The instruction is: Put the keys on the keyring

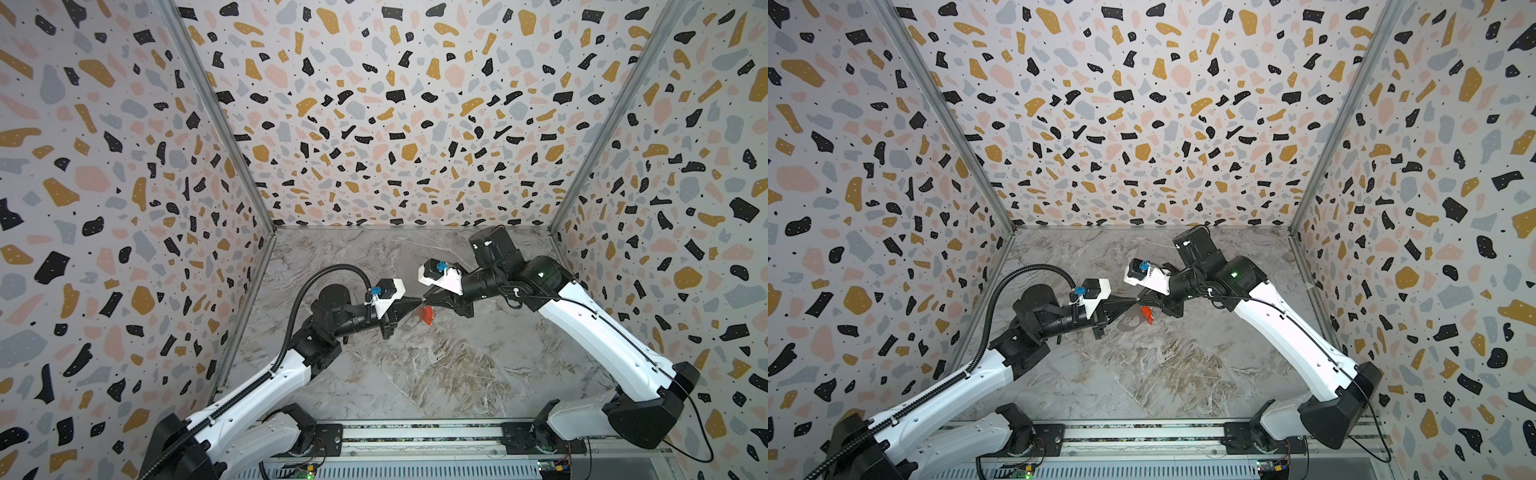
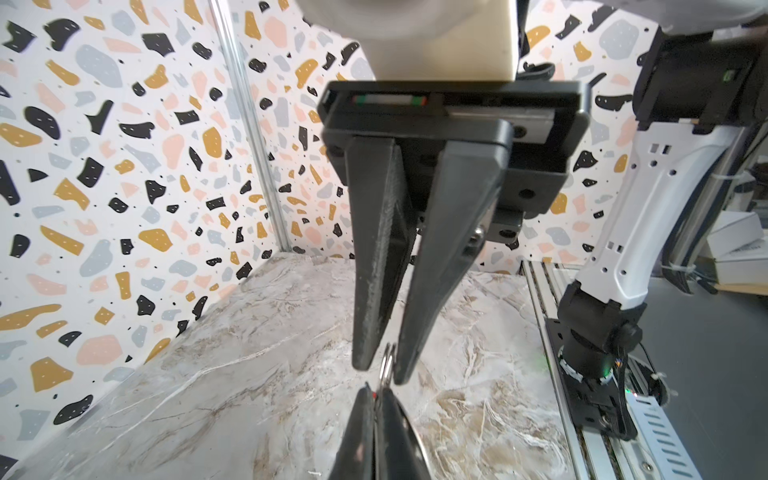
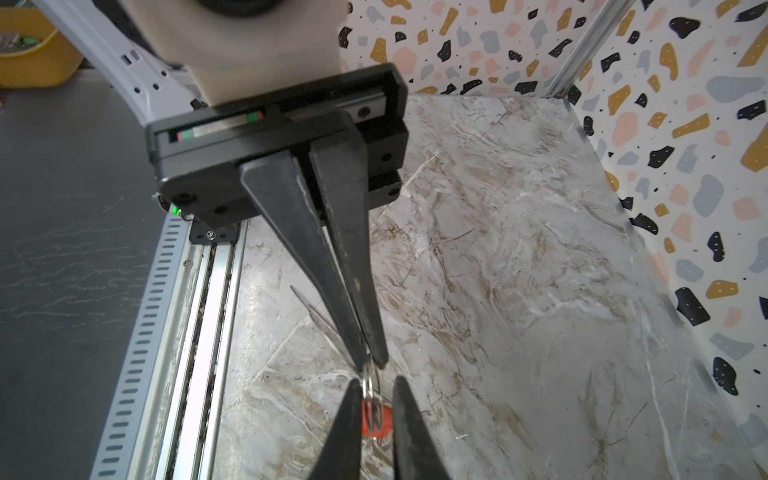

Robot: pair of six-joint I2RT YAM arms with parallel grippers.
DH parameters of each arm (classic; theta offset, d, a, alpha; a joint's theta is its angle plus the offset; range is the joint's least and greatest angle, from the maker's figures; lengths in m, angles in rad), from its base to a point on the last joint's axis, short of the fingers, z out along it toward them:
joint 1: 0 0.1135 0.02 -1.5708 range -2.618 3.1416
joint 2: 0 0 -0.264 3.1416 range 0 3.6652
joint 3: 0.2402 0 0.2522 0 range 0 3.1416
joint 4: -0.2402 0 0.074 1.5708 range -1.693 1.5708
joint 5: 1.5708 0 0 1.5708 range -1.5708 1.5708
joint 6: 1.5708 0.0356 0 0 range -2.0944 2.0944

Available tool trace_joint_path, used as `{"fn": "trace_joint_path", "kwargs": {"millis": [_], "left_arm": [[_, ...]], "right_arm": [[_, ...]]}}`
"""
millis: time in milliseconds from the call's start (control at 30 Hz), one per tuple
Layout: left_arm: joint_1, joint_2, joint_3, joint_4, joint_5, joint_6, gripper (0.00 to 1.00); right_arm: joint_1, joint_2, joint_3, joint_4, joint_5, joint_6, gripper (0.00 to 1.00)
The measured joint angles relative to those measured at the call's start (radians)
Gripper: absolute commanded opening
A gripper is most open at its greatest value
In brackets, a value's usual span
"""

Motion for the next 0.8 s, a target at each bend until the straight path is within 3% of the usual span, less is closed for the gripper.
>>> {"fn": "trace_joint_path", "kwargs": {"millis": [133, 500, 800], "left_arm": [[-0.002, -0.031, -0.037, 0.096, -0.037, -0.058, 0.0], [-0.023, -0.086, -0.135, 0.302, -0.153, -0.18, 0.0], [-0.082, -0.091, -0.173, 0.397, -0.231, -0.226, 0.0]], "right_arm": [[-0.007, -0.077, -0.07, 0.097, 0.027, 0.055, 0.34], [-0.011, -0.275, -0.374, 0.48, -0.011, 0.269, 0.31], [-0.011, -0.285, -0.489, 0.724, -0.076, 0.399, 0.3]]}}
